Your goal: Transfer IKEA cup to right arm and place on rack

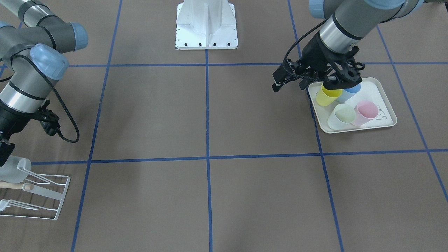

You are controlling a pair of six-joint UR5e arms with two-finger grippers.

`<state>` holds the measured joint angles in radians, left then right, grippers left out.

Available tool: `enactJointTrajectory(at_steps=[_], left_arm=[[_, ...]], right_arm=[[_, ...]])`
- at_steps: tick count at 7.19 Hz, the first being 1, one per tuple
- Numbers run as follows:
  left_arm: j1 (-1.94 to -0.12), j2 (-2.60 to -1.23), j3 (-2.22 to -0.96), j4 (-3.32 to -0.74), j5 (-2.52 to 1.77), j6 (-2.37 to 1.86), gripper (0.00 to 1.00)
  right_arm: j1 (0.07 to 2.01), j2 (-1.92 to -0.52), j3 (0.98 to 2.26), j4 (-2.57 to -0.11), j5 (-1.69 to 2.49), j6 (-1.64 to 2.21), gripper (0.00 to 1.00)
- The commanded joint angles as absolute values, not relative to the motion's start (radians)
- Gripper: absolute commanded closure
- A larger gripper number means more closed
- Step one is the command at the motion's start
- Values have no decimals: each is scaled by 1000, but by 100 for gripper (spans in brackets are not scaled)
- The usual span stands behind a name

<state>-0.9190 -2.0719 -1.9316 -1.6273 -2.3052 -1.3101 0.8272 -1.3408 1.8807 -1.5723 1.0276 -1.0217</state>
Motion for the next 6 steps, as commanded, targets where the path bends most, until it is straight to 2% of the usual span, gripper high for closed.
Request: enactJointTrajectory(at_steps=[1, 4, 5, 6], left_arm=[[-917, -2068, -1933, -1614, -2293, -1299, 0], [-920, -2053, -1991, -1343, -2121, -999, 0], [-923, -2001, -2034, -1285, -2088, -879, 0], [-923, -1888, -2078, -1299, -2086, -788, 0]], right_arm=[[833, -1341, 1948, -1572, 1162, -706, 2], [831, -1338, 1968, -1386, 1378, -178, 2], [825, -1339, 1965, -1324, 1414, 4, 2], [816, -1338, 1965, -1271, 1464, 163, 2]])
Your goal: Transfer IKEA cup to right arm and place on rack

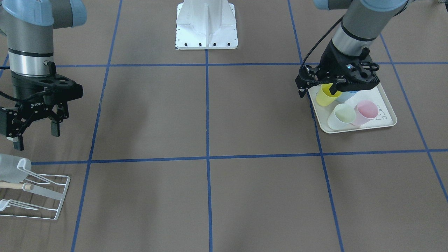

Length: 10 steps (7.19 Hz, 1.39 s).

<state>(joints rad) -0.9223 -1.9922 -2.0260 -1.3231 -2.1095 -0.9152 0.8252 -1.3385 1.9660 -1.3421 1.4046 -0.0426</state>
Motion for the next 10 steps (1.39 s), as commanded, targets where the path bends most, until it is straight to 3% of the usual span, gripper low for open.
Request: enactJointTrajectory(at_steps=[1, 5, 8, 10], left_arm=[[-925, -1797, -2083, -1384, -2086, -734, 0], [-958, -1542, -1958, -1837, -2106, -681, 0], [-1075, -1552, -1768, -1920, -2238, -590, 0], [-1071, -1581, -1718, -1924, -2240, -634, 0]], right_arm=[[815, -1332, 1965, -1235, 1515, 261, 2], [816, -1263, 1957, -1238, 1632, 476, 1], [805, -1258, 1948, -1235, 1634, 489, 1], [804, -1256, 1944, -1235, 1634, 489, 1]])
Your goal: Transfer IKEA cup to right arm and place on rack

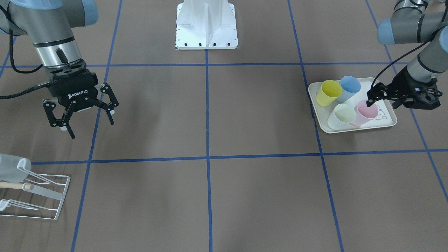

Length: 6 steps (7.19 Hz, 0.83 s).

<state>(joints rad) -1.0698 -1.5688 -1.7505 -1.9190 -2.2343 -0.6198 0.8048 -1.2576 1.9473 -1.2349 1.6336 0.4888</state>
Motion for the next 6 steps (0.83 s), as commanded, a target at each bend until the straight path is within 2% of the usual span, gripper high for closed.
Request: enactJointTrajectory(at_steps=[1, 6], left_arm=[[-1071, -1583, -1712, -1924, -2247, -635, 0], [-1069, -1580, -1675, -1924, -2333, -637, 0]], right_arm=[[804, -1255, 1937, -1233, 1634, 489, 1], [801, -1250, 1931, -1233, 1634, 491, 1]])
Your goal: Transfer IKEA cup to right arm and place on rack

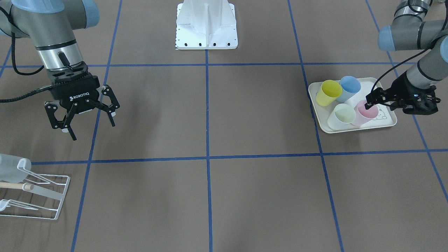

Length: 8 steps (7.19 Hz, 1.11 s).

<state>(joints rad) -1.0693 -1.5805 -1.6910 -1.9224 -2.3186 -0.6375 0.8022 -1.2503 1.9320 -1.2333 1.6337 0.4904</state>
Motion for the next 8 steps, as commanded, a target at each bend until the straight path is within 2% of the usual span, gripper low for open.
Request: enactJointTrajectory(at_steps=[1, 2, 4, 6, 7, 8], left_arm=[[-1069, -1580, -1672, -1924, -2333, -638, 0], [-1069, -1580, -1672, -1924, -2333, -637, 3], [-1068, -1583, -1670, -1924, -2333, -637, 38], [-1068, -1583, -1675, -1924, -2333, -638, 61], [-1068, -1583, -1677, -1924, -2333, -638, 77], [-1068, -1583, -1686, -1924, -2333, -646, 100]], right_arm=[[799, -1250, 1931, -1233, 1634, 491, 1], [798, -1250, 1931, -1233, 1634, 491, 1], [796, -1250, 1931, -1233, 1634, 491, 1], [796, -1250, 1927, -1233, 1634, 491, 1], [796, -1249, 1927, -1233, 1634, 491, 1], [796, -1249, 1927, -1233, 1634, 491, 1]])
